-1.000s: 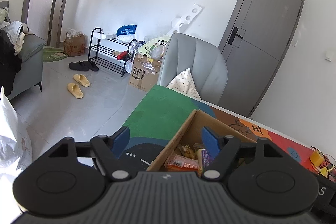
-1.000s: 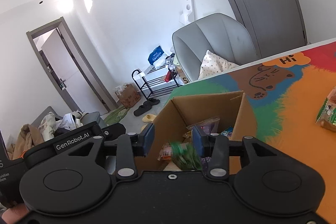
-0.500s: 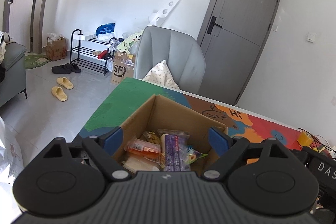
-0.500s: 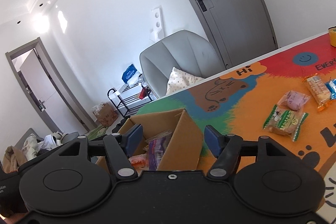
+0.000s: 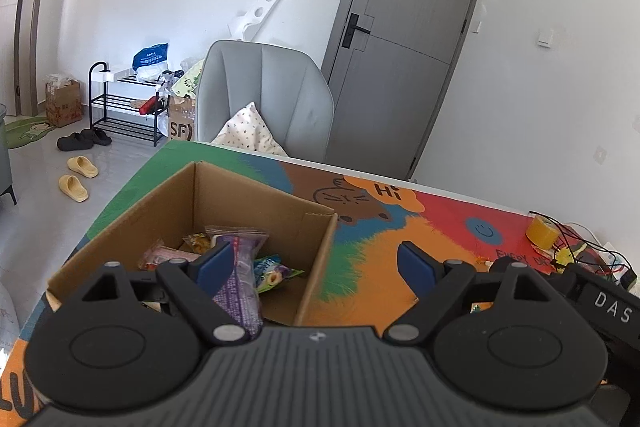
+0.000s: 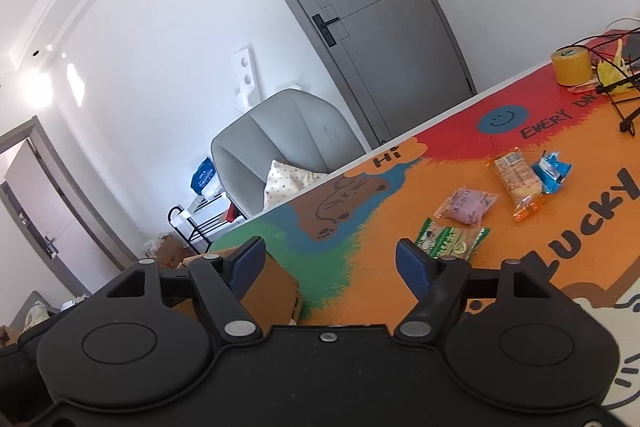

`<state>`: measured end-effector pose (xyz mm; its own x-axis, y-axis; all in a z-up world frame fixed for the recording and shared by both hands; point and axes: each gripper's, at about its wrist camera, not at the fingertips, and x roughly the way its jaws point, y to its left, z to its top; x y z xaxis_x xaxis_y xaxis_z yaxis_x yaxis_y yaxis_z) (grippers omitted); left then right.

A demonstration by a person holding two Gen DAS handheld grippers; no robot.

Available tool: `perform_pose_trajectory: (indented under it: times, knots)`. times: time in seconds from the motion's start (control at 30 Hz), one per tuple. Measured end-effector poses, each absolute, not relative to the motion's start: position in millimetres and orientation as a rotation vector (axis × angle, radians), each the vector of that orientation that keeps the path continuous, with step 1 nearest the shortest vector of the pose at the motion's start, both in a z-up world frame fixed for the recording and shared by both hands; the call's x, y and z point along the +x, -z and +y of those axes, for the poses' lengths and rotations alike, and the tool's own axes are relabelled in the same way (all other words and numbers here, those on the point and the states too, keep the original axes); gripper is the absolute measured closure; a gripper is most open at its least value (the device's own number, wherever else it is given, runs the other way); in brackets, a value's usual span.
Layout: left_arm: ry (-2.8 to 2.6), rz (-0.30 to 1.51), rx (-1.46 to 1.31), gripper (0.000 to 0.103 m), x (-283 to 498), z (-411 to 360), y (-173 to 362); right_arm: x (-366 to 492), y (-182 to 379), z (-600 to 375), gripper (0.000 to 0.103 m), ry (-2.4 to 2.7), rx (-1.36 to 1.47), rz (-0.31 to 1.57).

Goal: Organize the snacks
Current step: 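Move both open grippers back toward the remaining snacks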

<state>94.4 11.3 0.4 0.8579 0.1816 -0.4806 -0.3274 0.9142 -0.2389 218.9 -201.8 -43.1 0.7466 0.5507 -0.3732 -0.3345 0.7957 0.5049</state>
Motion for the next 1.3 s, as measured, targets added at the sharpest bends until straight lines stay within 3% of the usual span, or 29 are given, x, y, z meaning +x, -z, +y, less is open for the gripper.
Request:
perform_pose_trajectory:
  times: [0.77,1.3]
  knots:
    - [-0.164,0.552,-0.235,0.015,152.8,-69.2,25.8,245.2,80.7,-287.4,0.024,-0.354,0.533,0.559]
    - [-0.168,0.647,-0.221,0.015,212.6,-102.2,61.6,289.6,110.1,-317.4,0.034,-0.285,0.562,0.618]
